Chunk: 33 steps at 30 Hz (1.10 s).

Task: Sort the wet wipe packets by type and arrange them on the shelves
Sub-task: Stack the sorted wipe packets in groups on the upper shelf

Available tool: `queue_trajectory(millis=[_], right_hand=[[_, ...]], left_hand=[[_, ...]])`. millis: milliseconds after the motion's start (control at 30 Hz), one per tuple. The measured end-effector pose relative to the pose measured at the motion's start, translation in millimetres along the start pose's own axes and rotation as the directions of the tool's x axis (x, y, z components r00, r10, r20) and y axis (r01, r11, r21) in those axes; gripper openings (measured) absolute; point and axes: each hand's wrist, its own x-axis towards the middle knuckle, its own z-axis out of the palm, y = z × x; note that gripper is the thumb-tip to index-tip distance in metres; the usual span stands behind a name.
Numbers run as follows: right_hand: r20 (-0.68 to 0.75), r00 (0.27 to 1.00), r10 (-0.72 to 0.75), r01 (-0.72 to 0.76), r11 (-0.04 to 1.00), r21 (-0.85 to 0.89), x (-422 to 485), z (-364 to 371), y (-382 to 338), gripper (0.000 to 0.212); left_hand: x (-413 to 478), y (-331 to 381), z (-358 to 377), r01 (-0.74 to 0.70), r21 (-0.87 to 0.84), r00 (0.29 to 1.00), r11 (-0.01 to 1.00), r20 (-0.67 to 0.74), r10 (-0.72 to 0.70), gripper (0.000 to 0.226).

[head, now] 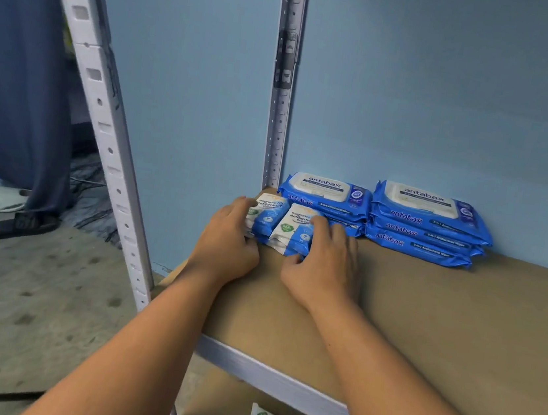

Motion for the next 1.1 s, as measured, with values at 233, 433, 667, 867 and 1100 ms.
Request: queue_trajectory(millis=[233, 433, 667, 867, 1100], right_hand=[[-0.007, 0.993, -0.122, 0.122, 0.992, 0.019, -43, -28, -12, 0.06], [-0.137, 0.915, -0.379, 0.397, 0.906, 0.148, -129, -55, -23, 0.038], [0.176, 0.968, -0.18, 0.096, 0.91, 0.404, -285, -9, 10, 0.019], [0.797, 0.537, 0.277, -0.527, 0.848, 0.061, -368, 56, 57, 0.023], [0.822, 0.372, 0.431, -0.58, 0.799, -0.156, -400, 96, 116, 0.035]], left_hand=[[-58, 29, -37, 0.182, -0.103, 0.983, 0.978, 0.04, -0.179, 0.063], [-162, 47, -68, 0.021, -0.114, 0.999, 0.993, -0.043, -0.026, 0.065], [-311, 9, -42, 0.354, -0.165, 0.93, 0.92, 0.161, -0.329, 0.061], [-424, -51, 13, 0.811, 0.03, 0.511, 0.585, 0.452, -0.731, 0.052], [-474, -118, 61, 0.845, 0.281, 0.305, 0.455, 0.446, -0.842, 0.058]])
